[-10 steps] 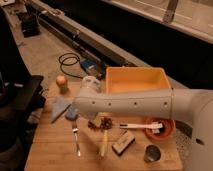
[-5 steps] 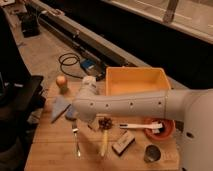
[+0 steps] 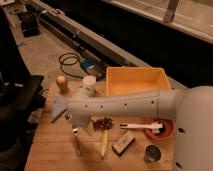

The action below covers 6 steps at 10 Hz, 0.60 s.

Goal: Place fork in metal cup

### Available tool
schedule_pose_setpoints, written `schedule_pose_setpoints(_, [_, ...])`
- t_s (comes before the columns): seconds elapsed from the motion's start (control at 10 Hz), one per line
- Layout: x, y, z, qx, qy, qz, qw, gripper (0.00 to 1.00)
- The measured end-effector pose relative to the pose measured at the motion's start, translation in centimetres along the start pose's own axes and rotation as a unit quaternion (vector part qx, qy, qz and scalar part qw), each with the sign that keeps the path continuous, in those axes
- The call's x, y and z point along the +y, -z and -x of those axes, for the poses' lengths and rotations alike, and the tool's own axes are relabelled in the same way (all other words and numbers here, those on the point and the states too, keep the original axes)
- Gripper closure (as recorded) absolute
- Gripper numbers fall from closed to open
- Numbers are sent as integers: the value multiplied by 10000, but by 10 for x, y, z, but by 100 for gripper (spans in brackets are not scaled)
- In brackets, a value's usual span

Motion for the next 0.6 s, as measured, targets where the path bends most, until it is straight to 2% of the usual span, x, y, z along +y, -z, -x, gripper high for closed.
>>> schedule_pose_setpoints(0.3, [-1, 0, 0, -3, 7, -4, 10000, 20])
schedule_pose_setpoints(0.5, [-5, -8, 5, -143, 75, 3, 9999, 20])
schedule_pose_setpoints(0.6, [-9, -20, 10, -278, 131, 27, 9995, 20])
